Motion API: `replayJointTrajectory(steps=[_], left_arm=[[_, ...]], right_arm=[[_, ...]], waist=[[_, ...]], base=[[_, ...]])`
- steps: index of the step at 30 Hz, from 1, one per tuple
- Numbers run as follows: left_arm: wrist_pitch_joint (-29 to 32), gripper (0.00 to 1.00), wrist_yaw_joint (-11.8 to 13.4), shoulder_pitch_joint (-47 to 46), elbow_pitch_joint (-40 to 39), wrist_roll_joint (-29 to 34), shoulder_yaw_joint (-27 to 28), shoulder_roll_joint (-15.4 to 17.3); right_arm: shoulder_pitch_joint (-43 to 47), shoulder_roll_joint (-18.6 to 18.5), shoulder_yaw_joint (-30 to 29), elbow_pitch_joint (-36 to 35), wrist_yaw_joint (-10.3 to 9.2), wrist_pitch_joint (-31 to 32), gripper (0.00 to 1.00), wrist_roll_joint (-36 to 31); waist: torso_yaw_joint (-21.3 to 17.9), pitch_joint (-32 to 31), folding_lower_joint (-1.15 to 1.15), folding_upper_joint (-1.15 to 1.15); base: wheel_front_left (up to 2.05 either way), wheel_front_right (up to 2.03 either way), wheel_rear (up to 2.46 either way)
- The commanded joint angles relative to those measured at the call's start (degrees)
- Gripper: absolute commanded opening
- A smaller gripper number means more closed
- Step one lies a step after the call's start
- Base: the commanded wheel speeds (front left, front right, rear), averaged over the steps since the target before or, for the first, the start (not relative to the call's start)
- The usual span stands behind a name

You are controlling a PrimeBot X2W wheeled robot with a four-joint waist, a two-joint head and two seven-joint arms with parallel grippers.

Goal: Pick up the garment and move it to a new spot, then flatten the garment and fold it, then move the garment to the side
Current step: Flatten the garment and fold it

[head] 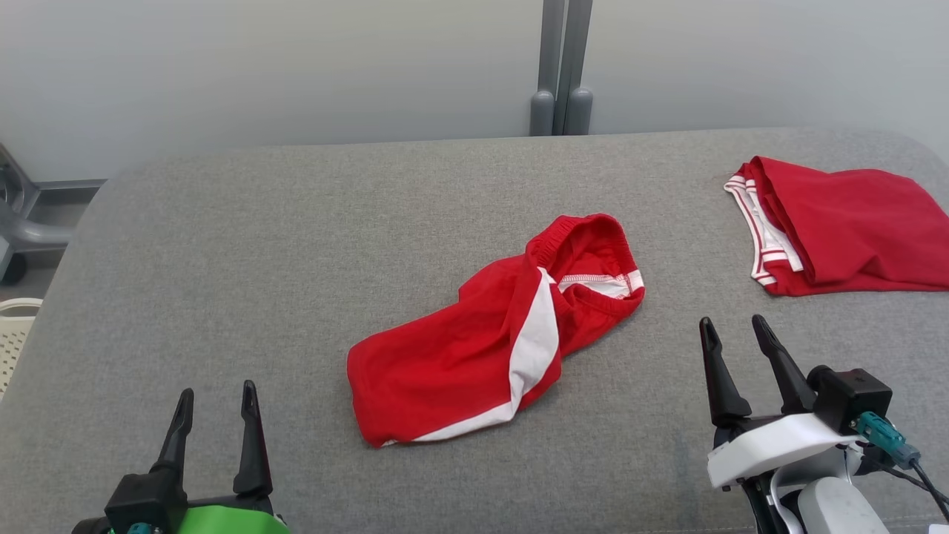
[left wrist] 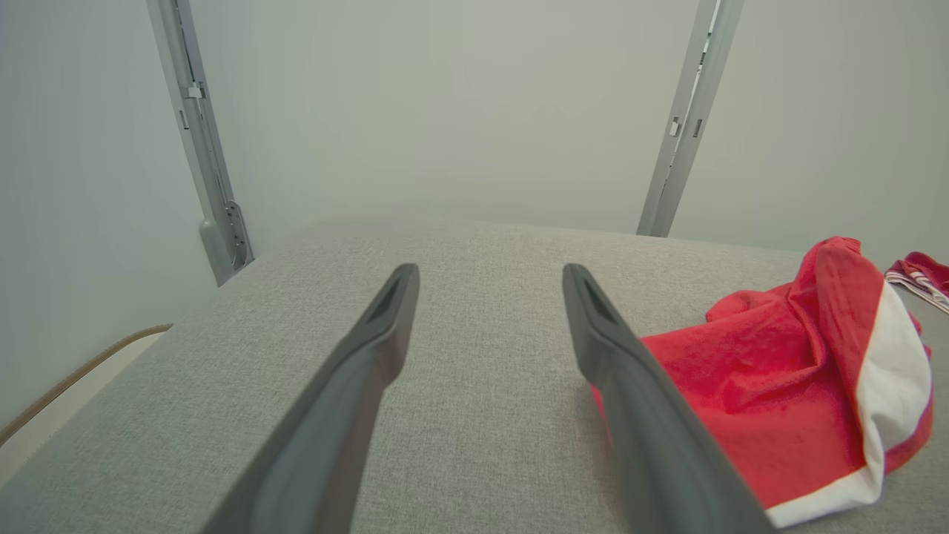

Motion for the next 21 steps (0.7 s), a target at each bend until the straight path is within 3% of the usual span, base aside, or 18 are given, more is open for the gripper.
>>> replayJointTrajectory(steps=[1, 21], left_arm=[[-0.14, 1.00, 0.16, 1.08, -0.49, 0.72, 0.54, 0.11], [-0.14, 1.00, -1.87, 2.30, -1.33, 2.10, 0.42, 0.13]], right_arm=[[0.88, 0.03, -0.43, -0.55, 0.00, -0.13, 1.00, -0.59], [1.02, 0.79, 1.20, 0.30, 0.00, -0.13, 1.00, -0.68]], waist=[[-0.25, -0.22, 0.00, 0.00], [-0.45, -0.40, 0.00, 0.00]], base=[[0.00, 0.00, 0.00], [0.00, 0.00, 0.00]])
